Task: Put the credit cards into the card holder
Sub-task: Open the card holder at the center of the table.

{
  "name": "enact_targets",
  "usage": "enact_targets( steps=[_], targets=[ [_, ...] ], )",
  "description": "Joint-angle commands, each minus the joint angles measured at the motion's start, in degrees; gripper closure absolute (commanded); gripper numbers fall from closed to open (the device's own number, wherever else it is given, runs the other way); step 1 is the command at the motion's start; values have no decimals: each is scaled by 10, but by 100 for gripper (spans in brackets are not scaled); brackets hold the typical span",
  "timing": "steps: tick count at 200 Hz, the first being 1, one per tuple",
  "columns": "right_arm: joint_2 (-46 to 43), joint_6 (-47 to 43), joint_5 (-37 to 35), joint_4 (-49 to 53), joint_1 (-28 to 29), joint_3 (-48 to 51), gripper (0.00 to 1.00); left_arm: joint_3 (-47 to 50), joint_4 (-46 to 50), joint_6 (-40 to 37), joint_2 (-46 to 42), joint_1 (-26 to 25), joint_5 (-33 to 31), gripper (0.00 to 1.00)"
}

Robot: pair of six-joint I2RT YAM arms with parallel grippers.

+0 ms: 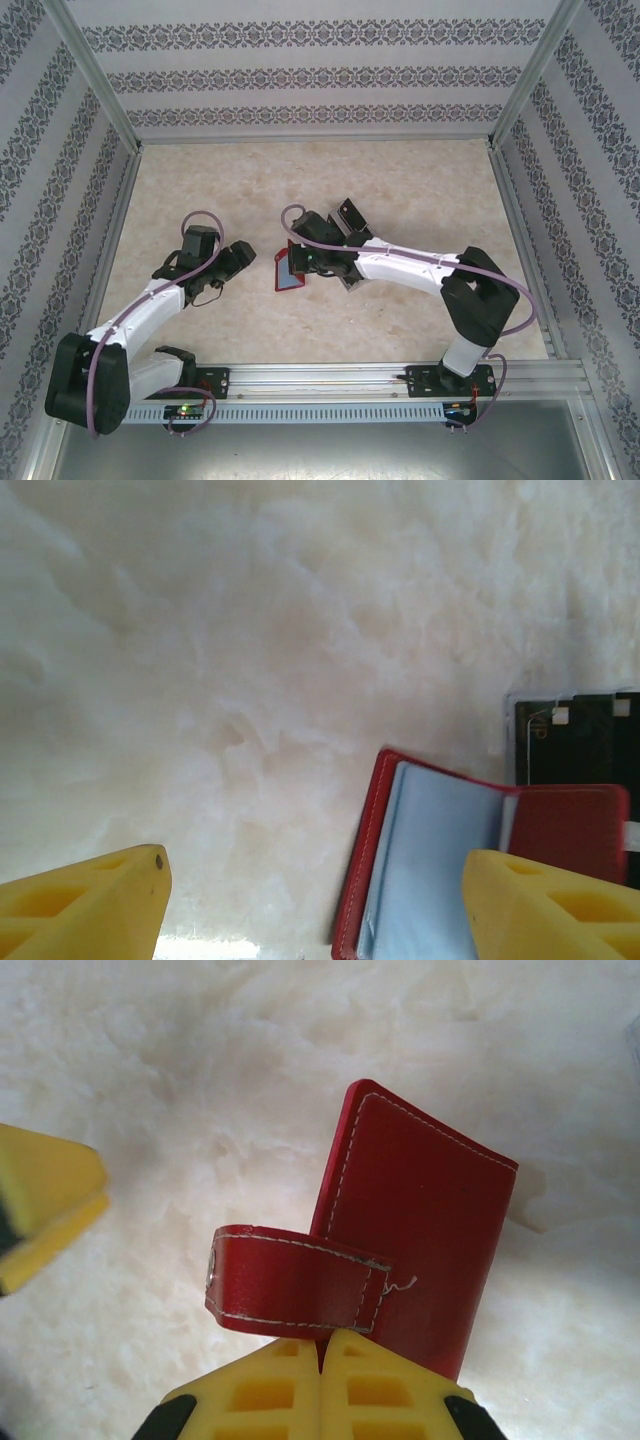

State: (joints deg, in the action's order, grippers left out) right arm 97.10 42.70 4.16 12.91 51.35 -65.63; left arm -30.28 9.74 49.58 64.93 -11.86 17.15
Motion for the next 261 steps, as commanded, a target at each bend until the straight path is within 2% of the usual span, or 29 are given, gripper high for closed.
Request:
enact_targets(
  steps=[1, 58, 105, 151, 206, 219, 248, 261],
  targets=[
    [-48, 0, 34, -78, 0, 4, 100, 8, -57, 20, 10, 8, 43, 23],
    [-107, -4, 23, -72, -1, -28, 100, 36, -202, 101, -1, 17, 98, 20],
    [-136, -3, 2, -69, -5, -47, 100, 97, -471, 230, 8, 41, 134, 16],
    [-126, 13, 10, -87, -8, -67, 100, 99, -642, 295, 85, 46, 191, 16],
    [-110, 30, 24, -103, -8, -82, 100, 117, -851, 382, 215, 46, 213, 16],
    [-107, 33, 24, -105, -7, -80, 100, 119, -914, 410, 248, 46, 214, 18],
    [-99, 41, 26, -115, -9, -72, 100, 109, -915, 414, 253, 46, 224, 27],
    [-94, 45, 26, -121, -8, -67, 100, 107, -914, 412, 244, 46, 226, 37]
  ],
)
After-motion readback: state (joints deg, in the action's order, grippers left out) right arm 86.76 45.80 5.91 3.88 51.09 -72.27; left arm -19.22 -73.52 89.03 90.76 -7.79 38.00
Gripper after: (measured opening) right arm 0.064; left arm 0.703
